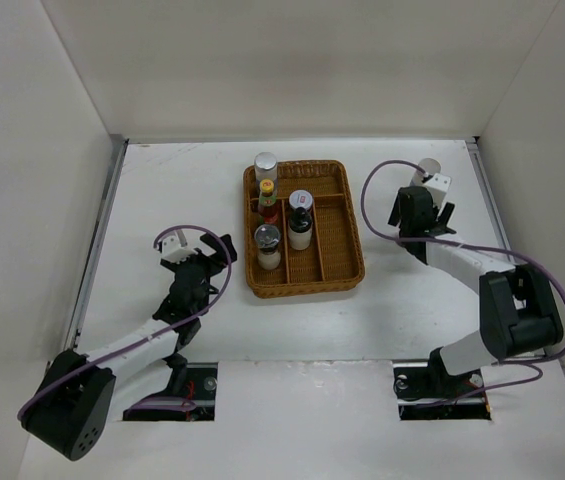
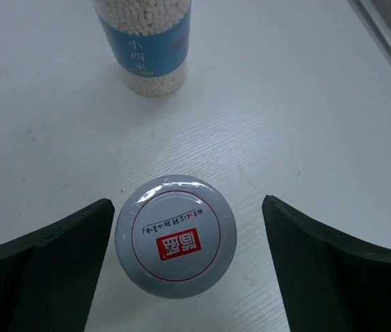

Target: Organize the condiment bottles

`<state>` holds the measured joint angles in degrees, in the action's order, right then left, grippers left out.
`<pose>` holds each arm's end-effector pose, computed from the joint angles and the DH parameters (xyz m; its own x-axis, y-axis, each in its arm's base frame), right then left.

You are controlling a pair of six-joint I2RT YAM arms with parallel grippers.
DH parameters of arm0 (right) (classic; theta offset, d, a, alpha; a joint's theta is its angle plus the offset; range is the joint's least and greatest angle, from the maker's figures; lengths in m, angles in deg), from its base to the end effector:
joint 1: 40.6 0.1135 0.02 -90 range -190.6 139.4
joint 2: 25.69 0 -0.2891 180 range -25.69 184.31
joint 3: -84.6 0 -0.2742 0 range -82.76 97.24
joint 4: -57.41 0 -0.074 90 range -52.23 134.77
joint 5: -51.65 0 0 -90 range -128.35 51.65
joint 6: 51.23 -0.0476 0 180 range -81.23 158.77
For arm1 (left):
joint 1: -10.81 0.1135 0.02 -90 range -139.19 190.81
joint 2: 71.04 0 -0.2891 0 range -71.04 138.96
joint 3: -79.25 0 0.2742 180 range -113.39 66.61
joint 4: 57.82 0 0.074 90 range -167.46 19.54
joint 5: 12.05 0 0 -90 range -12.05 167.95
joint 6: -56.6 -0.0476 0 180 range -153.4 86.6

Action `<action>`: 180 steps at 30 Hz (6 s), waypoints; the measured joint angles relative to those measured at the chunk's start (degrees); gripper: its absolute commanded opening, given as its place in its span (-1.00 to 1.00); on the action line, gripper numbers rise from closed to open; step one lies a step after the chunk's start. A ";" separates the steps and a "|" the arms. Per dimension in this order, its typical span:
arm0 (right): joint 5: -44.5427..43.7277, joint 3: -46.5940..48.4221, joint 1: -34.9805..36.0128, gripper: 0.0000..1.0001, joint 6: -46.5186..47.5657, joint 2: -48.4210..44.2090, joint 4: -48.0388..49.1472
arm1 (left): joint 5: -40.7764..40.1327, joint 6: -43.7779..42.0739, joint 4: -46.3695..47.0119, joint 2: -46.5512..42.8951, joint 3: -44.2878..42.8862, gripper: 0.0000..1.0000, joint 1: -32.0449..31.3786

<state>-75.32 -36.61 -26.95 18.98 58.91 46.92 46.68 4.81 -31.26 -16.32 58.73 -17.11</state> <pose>0.3274 0.0500 0.2156 -0.4457 0.1701 -0.8789 0.4605 0.8855 -0.0621 0.1825 -0.0688 0.1801 -0.0587 -0.5672 -0.8215 -0.1154 0.8212 -0.5588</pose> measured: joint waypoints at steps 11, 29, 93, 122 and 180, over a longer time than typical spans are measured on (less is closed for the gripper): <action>3.63 -0.15 -0.20 0.01 -2.95 1.03 0.44 | 0.50 0.17 0.02 1.57 -0.02 1.00 0.00; 3.17 2.19 40.35 0.03 -2.08 -10.97 -1.09 | 0.48 0.26 0.00 0.90 -0.02 1.00 0.17; 13.42 29.90 -11.43 0.48 4.68 22.29 2.27 | 1.60 1.22 0.00 1.20 -0.02 1.00 0.94; 15.50 45.09 12.66 0.12 9.35 25.46 5.81 | -0.85 1.25 -0.46 0.66 -0.02 1.00 1.07; 5.05 -18.62 7.69 0.93 -15.91 -18.62 19.69 | -6.47 1.20 -11.21 1.42 -7.19 1.00 -4.39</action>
<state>-70.27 -55.23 -19.26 3.07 40.28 66.61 40.21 6.02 -42.48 -14.90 51.54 -21.51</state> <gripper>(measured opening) 0.979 0.997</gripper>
